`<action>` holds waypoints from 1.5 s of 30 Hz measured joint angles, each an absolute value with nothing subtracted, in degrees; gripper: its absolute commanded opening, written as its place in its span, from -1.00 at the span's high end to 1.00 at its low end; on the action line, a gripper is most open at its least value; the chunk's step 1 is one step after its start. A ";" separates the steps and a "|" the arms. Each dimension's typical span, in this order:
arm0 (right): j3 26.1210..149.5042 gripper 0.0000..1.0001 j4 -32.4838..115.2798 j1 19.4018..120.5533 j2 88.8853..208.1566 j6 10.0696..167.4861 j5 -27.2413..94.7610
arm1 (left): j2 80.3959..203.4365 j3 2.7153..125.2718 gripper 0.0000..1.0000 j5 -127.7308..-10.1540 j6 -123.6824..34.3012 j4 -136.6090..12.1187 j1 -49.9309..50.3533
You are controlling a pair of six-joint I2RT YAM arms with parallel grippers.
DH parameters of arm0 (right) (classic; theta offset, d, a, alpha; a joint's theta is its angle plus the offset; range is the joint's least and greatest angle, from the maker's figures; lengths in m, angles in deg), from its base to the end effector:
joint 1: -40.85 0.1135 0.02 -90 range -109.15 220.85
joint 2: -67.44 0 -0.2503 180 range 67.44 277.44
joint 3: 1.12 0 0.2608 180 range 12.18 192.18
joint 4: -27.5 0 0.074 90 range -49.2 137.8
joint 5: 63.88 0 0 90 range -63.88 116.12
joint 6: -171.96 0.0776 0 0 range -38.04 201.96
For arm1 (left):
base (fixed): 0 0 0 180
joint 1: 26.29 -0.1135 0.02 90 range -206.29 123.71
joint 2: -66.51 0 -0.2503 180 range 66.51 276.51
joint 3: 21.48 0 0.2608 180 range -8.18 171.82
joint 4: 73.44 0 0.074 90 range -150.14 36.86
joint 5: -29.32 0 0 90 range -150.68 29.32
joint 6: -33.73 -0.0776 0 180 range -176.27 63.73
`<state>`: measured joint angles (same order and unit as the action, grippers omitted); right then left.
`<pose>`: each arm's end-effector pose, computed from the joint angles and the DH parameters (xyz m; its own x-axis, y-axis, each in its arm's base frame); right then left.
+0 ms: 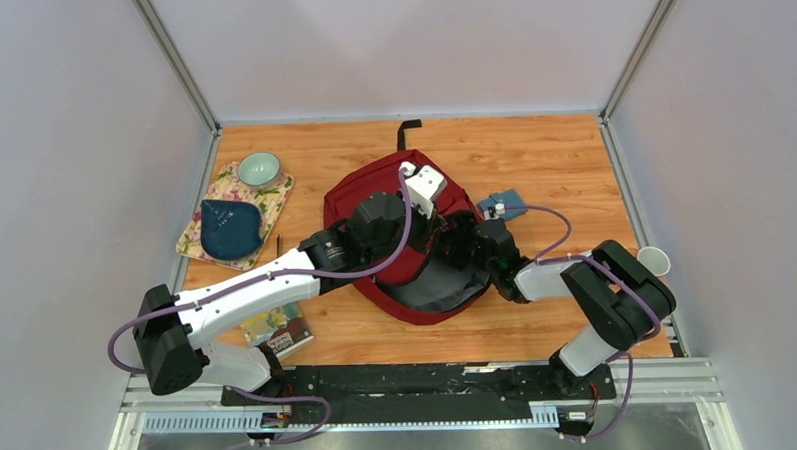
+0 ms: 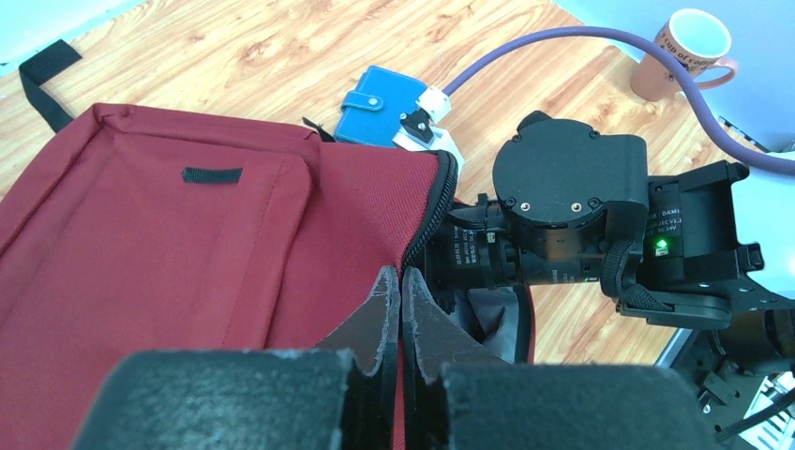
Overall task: Pack the student bag
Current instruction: Place the book in the student bag.
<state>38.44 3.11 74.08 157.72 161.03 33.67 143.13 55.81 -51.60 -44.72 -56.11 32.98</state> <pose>0.2634 0.1848 0.0950 -0.7005 0.7047 -0.1127 0.2426 0.3836 0.8910 0.1981 -0.3094 0.3169 -0.2980 0.1144 -0.9477 0.7266 0.6710 -0.1475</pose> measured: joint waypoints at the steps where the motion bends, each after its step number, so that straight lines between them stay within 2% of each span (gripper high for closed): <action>1: 38.44 1.00 2.83 74.06 157.72 161.16 33.95 | 143.13 55.81 1.00 -51.60 -44.74 -56.11 32.98; 16: 46.37 0.98 3.11 74.72 165.00 161.27 36.23 | 143.13 55.81 1.00 -51.82 -44.74 -56.13 32.98; 19: 48.28 0.83 3.33 74.96 166.70 161.25 36.27 | 143.13 55.81 1.00 -51.88 -44.72 -56.13 32.98; 22: 49.24 0.56 3.42 75.02 167.67 161.18 36.27 | 143.13 55.81 1.00 -51.86 -44.72 -56.15 32.98; 23: 49.28 0.38 3.39 75.05 167.75 161.10 36.25 | 143.13 55.81 1.00 -51.84 -44.72 -56.15 32.98; 24: 49.28 0.29 3.42 75.07 167.75 161.01 36.25 | 143.13 55.81 1.00 -51.84 -44.74 -56.13 32.98; 25: 49.24 0.07 3.37 75.07 167.75 160.92 36.25 | 143.13 55.81 1.00 -51.84 -44.72 -56.15 32.98; 29: 47.29 -0.28 1.67 75.07 167.40 160.51 36.38 | 143.13 55.81 1.00 -51.80 -44.65 -56.17 32.98; 33: 42.92 -0.42 2.78 75.07 163.23 158.56 36.51 | 143.13 55.70 1.00 -51.62 -44.59 -56.22 32.98; 36: 39.88 -0.45 7.13 75.11 157.06 156.40 36.40 | 143.13 55.11 1.00 -51.58 -44.37 -56.37 32.98; 45: 35.20 -0.47 26.34 75.22 127.93 148.22 32.34 | 143.11 53.19 1.00 -51.60 -43.32 -57.27 32.98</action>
<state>35.20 26.34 75.22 127.93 148.22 32.34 143.11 53.19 -51.60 -43.32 -57.27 32.98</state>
